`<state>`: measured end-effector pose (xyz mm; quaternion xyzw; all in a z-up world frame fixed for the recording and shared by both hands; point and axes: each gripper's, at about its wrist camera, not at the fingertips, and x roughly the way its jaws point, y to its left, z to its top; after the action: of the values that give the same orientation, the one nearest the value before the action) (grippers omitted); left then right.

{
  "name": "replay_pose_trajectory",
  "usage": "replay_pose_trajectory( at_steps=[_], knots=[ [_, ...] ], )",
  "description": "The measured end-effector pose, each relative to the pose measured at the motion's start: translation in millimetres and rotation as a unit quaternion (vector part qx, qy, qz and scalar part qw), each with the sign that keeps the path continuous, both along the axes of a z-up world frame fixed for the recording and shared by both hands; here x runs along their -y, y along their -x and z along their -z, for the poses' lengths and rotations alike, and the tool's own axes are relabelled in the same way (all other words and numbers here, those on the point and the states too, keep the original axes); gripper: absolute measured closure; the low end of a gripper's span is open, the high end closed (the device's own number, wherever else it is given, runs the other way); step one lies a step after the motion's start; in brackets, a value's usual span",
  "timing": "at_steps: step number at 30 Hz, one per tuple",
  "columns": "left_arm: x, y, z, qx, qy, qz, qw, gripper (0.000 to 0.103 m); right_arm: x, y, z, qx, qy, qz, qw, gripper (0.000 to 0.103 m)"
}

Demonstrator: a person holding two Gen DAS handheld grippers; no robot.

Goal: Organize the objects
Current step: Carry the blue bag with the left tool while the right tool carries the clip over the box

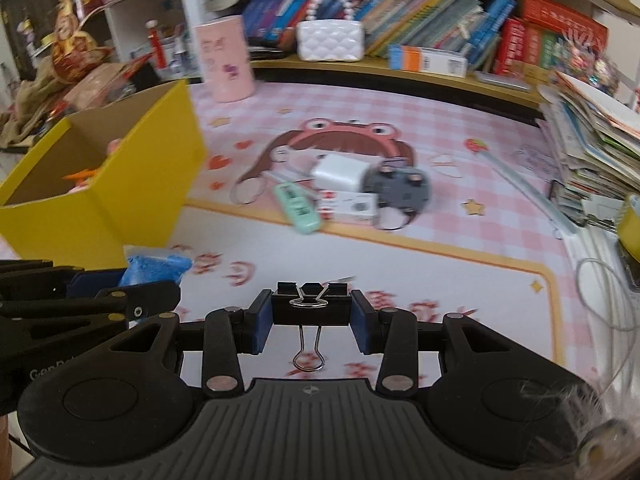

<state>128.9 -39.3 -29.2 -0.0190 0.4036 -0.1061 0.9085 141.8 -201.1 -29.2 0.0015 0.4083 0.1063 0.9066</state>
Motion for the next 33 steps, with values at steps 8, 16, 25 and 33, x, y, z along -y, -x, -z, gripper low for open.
replay_pose_trajectory(
  at_steps=[8,16,25,33],
  knots=[
    [-63.3,35.9,-5.7,0.005,0.011,-0.029,0.9995,0.078,-64.9,33.2,-5.3,-0.003,0.008,-0.032,0.999,0.065],
    [-119.7,69.8,-8.6,0.011,0.019,-0.046,0.9987,0.078,-125.4,68.5,-7.4,-0.003,0.017,-0.063,0.998,0.065],
    [-171.4,106.5,-11.7,0.023,0.018,-0.067,0.9973,0.078,-183.9,101.6,-5.9,-0.002,0.016,-0.089,0.996,0.065],
    [-209.0,133.5,-15.3,0.035,0.021,-0.089,0.9952,0.078,-224.6,122.3,-8.6,0.004,0.017,-0.113,0.993,0.065]
  ],
)
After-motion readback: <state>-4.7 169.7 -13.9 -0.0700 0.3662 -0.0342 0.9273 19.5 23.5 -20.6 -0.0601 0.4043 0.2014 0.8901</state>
